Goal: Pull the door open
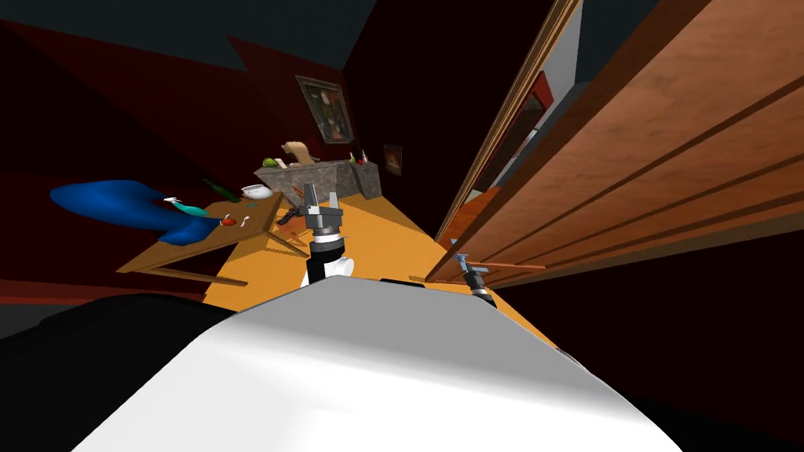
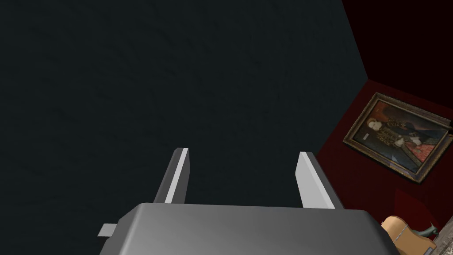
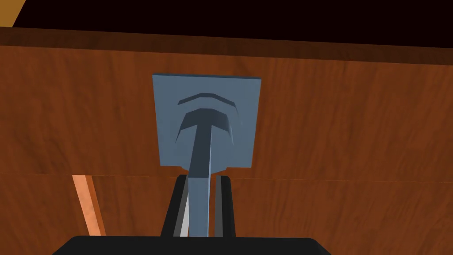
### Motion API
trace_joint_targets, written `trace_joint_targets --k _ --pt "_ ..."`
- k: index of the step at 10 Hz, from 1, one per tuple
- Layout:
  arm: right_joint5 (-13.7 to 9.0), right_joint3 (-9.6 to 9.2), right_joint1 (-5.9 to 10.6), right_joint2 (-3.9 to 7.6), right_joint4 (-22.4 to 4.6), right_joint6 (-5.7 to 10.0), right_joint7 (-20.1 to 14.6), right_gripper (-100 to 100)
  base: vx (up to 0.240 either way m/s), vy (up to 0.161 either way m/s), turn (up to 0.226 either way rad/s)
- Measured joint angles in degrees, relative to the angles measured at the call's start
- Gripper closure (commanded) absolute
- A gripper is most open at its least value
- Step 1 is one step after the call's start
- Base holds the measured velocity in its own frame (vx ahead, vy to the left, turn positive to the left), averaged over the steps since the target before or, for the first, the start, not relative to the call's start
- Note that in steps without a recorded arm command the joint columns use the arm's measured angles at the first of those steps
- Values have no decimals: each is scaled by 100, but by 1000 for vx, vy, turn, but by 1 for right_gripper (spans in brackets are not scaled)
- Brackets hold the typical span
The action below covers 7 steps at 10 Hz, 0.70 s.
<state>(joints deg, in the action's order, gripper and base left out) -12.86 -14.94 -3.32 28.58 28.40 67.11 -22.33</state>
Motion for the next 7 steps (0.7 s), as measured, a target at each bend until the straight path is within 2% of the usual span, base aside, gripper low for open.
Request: trace_joint_targets --k 2,4,5,7 --pt "-18 -31 -31 34 -22 71 -21 100 -192 -76 151" --pt "-34 -74 -65 81 -73 193 -64 100 -193 -67 185" --pt "-40 -101 -32 88 -218 306 -94 100 -195 -63 153" --pt "-65 -149 -104 134 -231 408 -117 100 -227 -91 192"
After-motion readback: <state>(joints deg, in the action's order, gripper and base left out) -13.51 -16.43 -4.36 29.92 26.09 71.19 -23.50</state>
